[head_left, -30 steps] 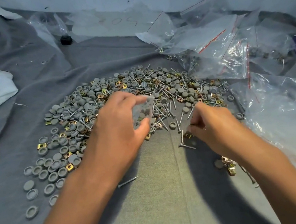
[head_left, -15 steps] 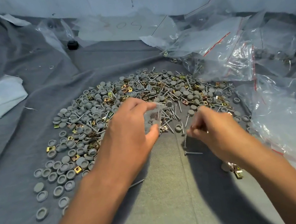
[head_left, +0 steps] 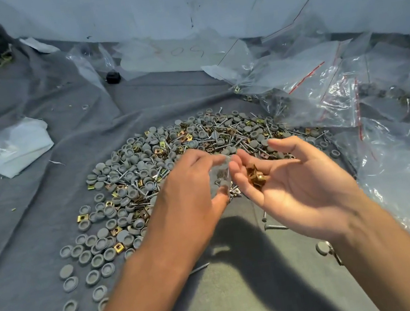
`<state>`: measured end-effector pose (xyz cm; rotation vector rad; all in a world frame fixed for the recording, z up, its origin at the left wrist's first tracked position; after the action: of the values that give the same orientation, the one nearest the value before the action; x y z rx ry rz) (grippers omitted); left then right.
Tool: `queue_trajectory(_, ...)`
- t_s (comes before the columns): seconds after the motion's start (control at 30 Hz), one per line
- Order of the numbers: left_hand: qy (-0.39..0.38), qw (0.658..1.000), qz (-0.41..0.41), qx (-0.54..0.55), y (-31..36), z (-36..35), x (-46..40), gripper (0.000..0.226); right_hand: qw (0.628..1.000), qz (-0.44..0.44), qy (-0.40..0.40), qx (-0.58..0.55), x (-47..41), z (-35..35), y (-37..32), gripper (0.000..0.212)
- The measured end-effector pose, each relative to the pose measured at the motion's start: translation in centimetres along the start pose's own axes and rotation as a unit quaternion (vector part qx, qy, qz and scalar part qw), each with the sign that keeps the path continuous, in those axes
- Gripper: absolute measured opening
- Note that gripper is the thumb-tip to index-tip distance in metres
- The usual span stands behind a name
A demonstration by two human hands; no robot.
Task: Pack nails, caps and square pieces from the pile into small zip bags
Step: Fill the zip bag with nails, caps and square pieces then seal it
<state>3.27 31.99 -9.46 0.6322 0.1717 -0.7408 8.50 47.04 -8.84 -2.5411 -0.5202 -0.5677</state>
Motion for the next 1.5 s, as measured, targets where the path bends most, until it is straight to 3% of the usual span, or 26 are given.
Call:
queue_trajectory(0.1, -0.001, 1.000, 0.003, -0.002, 0.0, 0.0, 0.0, 0.056, 0.999, -0.026, -0.042, -0.020, 1.2, -1.1, 0.7, 0.061)
queue_trajectory(0.47, -0.012, 0.997, -0.045, -0.058, 1.7, 0.0, 0.8, 0.053, 0.999, 0.011, 0.035, -0.019, 0.6, -4.3, 2.4, 0.087)
queue_trajectory(0.6, -0.004, 0.998, -0.047, -0.029, 1.2, 0.4, 0.8, 0.061, 0.997, 0.040, 0.015, 0.057, 0.9, -4.0, 2.3, 0.081)
queue_trajectory(0.7, 0.011, 0.999, -0.051, 0.003, 1.1, 1.3, 0.8, 0.063, 0.972, 0.117, 0.015, 0.202, 1.7, -3.6, 1.9, 0.048)
queue_trajectory(0.73, 0.019, 0.998, -0.054, 0.011, 1.1, 1.8, 0.7, 0.065, 0.940, 0.163, 0.035, 0.296, 2.0, -3.7, 1.6, 0.042)
queue_trajectory(0.77, 0.030, 0.998, -0.056, 0.011, 1.0, 2.2, 0.7, 0.068, 0.874, 0.218, 0.070, 0.428, 2.3, -3.5, 1.3, 0.046)
queue_trajectory(0.8, 0.043, 0.997, -0.059, 0.004, 0.8, 2.6, 0.7, 0.070, 0.763, 0.283, 0.116, 0.570, 2.5, -3.3, 1.0, 0.052)
queue_trajectory(0.83, 0.057, 0.996, -0.064, -0.006, 0.7, 3.0, 0.6, 0.069, 0.615, 0.352, 0.162, 0.686, 2.7, -3.2, 0.7, 0.054)
queue_trajectory(0.87, 0.069, 0.995, -0.073, -0.013, 0.6, 3.2, 0.6, 0.066, 0.472, 0.406, 0.197, 0.758, 2.9, -3.1, 0.4, 0.054)
queue_trajectory(0.9, 0.080, 0.993, -0.087, -0.016, 0.6, 3.5, 0.7, 0.063, 0.363, 0.438, 0.223, 0.791, 3.0, -3.0, 0.2, 0.053)
queue_trajectory(0.93, 0.091, 0.990, -0.108, -0.014, 0.7, 3.7, 0.7, 0.059, 0.298, 0.459, 0.233, 0.804, 3.1, -2.9, -0.1, 0.053)
queue_trajectory(0.97, 0.103, 0.986, -0.131, -0.004, 0.8, 4.0, 0.7, 0.055, 0.260, 0.477, 0.231, 0.807, 3.3, -2.8, -0.3, 0.052)
queue_trajectory(1.03, 0.129, 0.979, -0.154, 0.039, 0.8, 4.6, 0.8, 0.049, 0.249, 0.508, 0.216, 0.796, 3.8, -3.0, -0.6, 0.039)
queue_trajectory(1.13, 0.152, 0.967, -0.096, 0.183, 0.8, 4.9, 1.0, 0.047, 0.283, 0.532, 0.187, 0.776, 4.8, -3.8, -1.2, 0.011)
queue_trajectory(1.23, 0.158, 0.942, -0.055, 0.291, 0.7, 4.7, 1.0, 0.049, 0.322, 0.497, 0.161, 0.789, 5.4, -4.1, -1.7, 0.018)
queue_trajectory(1.33, 0.129, 0.931, -0.010, 0.341, 0.2, 4.3, 0.8, 0.052, 0.285, 0.441, 0.171, 0.834, 5.6, -3.8, -1.9, 0.025)
queue_trajectory(1.4, 0.103, 0.932, 0.008, 0.347, -0.1, 3.8, 0.7, 0.054, 0.286, 0.404, 0.184, 0.849, 5.6, -3.4, -1.9, 0.022)
queue_trajectory(1.5, 0.092, 0.928, 0.015, 0.362, -0.5, 3.3, 0.4, 0.051, 0.329, 0.382, 0.177, 0.845, 5.4, -2.9, -2.0, 0.015)
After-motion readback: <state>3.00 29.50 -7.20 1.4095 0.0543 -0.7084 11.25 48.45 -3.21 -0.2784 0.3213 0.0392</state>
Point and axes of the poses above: each hand's wrist, its own x-axis away from the middle knuckle, its own z-axis out of the back of the hand, y = z × x, the point moved 3 cm from there along -x, towards the middle knuckle, and after that the axes turned 8 degrees about -z, right-handed, at the moved point
